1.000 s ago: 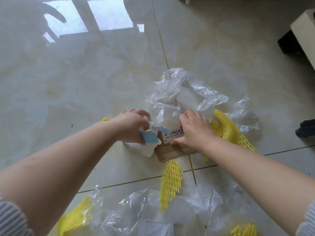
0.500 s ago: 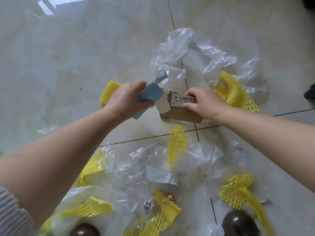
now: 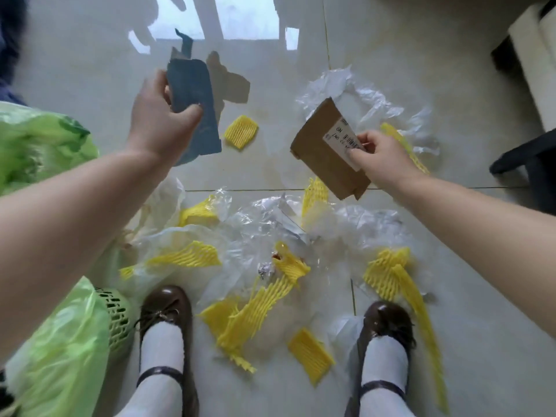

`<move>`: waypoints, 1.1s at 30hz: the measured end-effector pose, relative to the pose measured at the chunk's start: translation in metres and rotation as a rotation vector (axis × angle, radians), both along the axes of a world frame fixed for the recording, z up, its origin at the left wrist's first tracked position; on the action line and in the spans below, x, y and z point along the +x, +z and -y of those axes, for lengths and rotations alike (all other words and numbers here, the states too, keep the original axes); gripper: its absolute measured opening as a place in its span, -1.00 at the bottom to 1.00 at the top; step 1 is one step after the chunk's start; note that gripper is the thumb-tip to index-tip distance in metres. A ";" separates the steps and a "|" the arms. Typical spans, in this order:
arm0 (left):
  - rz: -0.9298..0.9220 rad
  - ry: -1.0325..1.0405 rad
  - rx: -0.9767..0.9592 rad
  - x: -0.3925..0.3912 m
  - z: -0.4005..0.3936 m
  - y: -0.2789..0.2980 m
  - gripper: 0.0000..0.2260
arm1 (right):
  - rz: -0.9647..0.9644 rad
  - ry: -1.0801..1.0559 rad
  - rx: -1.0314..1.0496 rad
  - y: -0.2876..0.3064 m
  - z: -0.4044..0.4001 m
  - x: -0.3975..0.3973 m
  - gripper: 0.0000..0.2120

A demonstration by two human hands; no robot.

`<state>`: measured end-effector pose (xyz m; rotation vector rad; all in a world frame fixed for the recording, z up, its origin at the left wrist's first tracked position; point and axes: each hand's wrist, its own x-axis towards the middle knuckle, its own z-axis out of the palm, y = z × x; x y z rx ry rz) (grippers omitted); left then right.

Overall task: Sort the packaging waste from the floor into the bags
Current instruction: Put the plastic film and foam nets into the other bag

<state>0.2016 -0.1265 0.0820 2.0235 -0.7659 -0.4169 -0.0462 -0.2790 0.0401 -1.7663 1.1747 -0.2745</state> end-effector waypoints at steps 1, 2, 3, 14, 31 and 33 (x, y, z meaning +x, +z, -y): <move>-0.012 0.030 -0.026 -0.001 -0.013 0.004 -0.72 | 0.023 -0.004 0.029 0.000 -0.012 -0.001 -0.86; -0.027 0.057 -0.047 -0.003 -0.027 0.007 -0.68 | 0.028 0.007 0.059 0.000 -0.024 -0.001 -0.86; -0.042 0.081 -0.064 -0.005 -0.041 0.010 -0.61 | 0.026 0.036 0.100 -0.003 -0.034 -0.001 -0.86; -0.201 0.068 0.205 -0.031 -0.133 -0.042 -0.87 | -0.860 1.384 -0.467 0.000 -0.082 0.043 -0.83; -0.199 -0.100 0.279 -0.046 -0.101 -0.058 -0.87 | -0.974 1.593 -0.478 -0.029 -0.100 0.025 -0.72; -0.197 -0.107 0.282 -0.046 -0.102 -0.060 -0.89 | -0.981 1.546 -0.470 -0.032 -0.101 0.019 -0.73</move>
